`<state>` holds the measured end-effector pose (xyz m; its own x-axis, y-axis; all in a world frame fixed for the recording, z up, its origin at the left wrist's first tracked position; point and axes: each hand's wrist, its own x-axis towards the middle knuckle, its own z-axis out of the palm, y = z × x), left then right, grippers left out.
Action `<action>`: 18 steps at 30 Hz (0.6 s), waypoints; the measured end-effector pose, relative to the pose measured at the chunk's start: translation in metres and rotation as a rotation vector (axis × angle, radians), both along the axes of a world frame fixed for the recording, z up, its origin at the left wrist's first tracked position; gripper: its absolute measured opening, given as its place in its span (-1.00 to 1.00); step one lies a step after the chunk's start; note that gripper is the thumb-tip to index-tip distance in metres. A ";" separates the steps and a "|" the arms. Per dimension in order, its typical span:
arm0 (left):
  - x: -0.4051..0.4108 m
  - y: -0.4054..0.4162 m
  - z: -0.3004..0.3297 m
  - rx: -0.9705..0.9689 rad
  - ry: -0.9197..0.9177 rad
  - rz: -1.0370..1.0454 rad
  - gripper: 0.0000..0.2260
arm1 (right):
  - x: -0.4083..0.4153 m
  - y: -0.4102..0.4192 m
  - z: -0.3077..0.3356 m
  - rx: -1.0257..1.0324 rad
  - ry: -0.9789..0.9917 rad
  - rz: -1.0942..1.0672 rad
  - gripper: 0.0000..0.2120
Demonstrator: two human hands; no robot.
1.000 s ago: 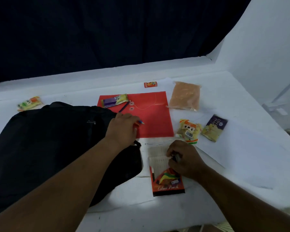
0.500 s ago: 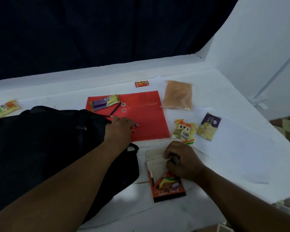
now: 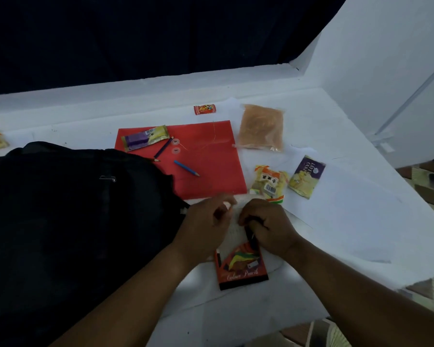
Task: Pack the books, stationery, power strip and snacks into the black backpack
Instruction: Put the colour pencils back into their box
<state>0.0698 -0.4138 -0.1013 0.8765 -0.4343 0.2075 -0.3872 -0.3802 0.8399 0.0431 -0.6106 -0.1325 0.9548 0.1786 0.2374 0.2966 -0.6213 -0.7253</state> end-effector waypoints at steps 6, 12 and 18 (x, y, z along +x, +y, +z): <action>-0.005 0.000 -0.024 0.122 -0.153 0.018 -0.84 | 0.001 0.001 0.000 0.034 -0.043 -0.016 -0.74; -0.002 0.002 -0.038 0.173 -0.297 -0.032 -0.77 | -0.001 0.001 0.002 0.132 -0.031 -0.072 -0.73; -0.002 -0.005 -0.040 0.268 -0.364 0.022 -0.74 | -0.001 0.001 0.001 0.161 -0.033 -0.087 -0.75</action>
